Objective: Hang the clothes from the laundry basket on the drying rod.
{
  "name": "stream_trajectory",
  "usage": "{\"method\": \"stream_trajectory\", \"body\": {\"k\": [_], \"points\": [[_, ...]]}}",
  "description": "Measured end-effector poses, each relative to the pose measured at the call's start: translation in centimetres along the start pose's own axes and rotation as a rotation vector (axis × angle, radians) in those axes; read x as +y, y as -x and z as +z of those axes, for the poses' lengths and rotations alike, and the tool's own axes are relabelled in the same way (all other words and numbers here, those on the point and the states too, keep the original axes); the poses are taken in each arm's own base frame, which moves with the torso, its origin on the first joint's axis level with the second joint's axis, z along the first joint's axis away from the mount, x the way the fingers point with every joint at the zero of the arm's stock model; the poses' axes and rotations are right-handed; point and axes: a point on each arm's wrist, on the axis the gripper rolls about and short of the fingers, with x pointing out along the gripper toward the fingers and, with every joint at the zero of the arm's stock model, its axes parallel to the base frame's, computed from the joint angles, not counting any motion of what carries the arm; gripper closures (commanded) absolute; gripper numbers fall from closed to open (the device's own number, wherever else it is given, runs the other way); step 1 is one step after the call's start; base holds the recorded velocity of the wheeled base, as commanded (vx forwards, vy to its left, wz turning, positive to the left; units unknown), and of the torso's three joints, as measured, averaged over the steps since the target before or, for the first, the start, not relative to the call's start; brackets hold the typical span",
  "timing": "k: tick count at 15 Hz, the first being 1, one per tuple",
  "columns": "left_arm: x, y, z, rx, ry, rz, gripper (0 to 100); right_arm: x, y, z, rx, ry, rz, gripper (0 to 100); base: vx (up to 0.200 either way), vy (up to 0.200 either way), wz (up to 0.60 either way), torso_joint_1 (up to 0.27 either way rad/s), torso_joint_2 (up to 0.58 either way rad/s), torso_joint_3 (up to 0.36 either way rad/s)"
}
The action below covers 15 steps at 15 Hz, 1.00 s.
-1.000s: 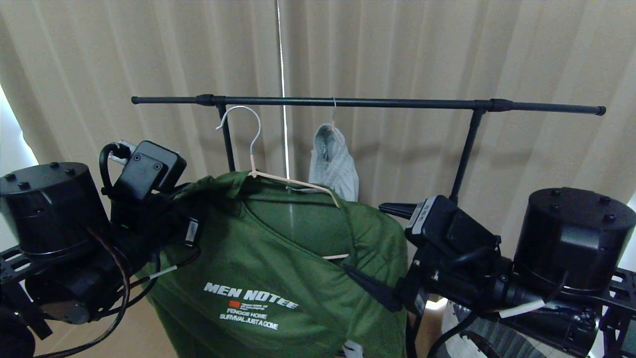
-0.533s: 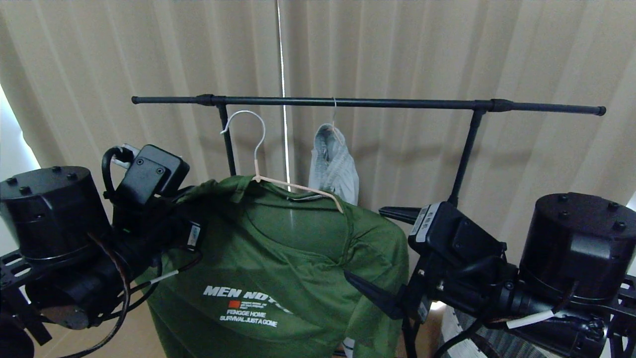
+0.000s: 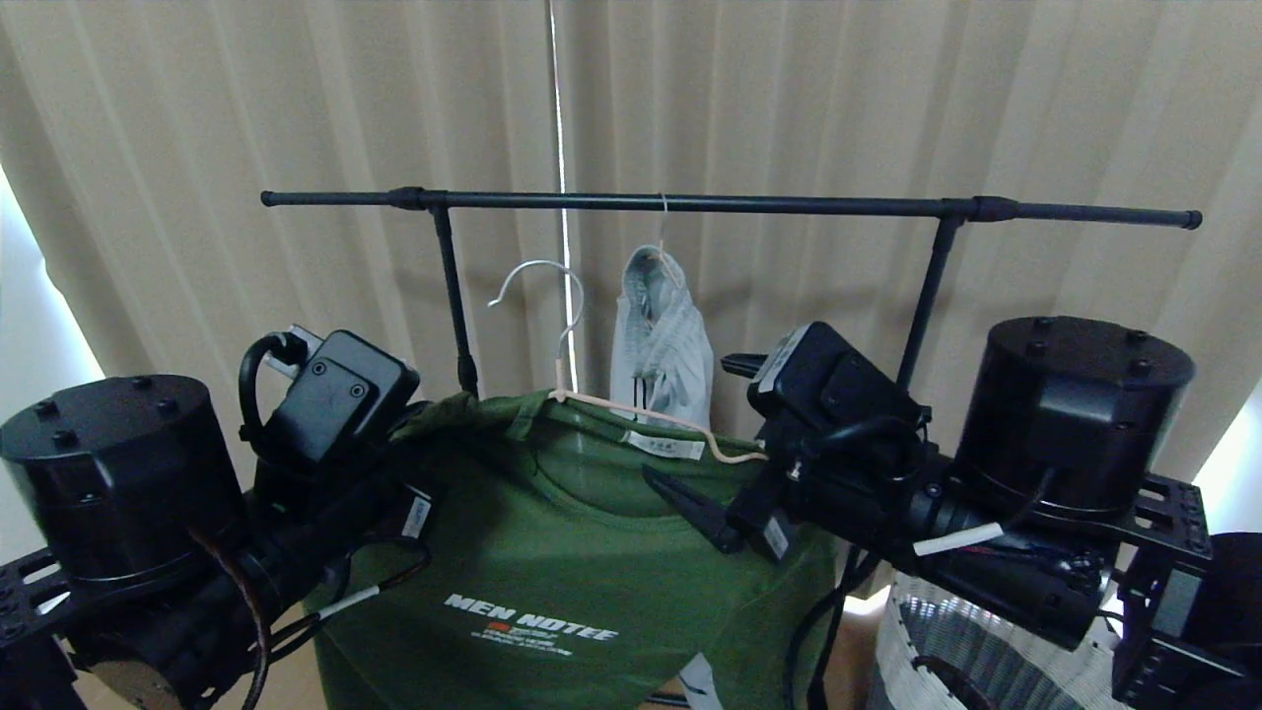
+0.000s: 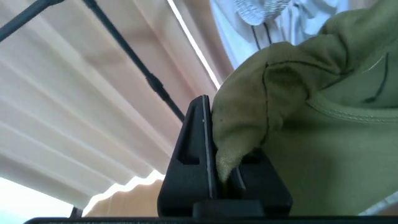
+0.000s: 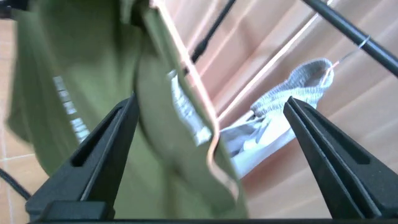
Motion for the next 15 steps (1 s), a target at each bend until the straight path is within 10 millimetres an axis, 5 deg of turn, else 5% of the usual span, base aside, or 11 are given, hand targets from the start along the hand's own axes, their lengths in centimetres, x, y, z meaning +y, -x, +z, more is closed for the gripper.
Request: {"method": "stream_trajectory", "body": {"k": [4, 5, 15], "points": [[0.1, 0.2, 0.1, -0.038, 0.009, 0.015, 100, -1.4, -1.7, -0.9, 0.051, -0.006, -0.044, 0, 0.0, 0.0, 0.0, 0.0, 0.0, 0.0], [0.1, 0.3, 0.1, -0.043, 0.008, 0.018, 100, -1.7, -2.0, -1.1, 0.058, -0.008, -0.053, 100, 0.0, 0.0, 0.0, 0.0, 0.0, 0.0], [-0.4, 0.6, 0.3, -0.062, -0.011, -0.004, 100, -2.0, -2.7, -1.3, 0.064, -0.01, -0.061, 100, 0.0, 0.0, 0.0, 0.0, 0.0, 0.0]]}}
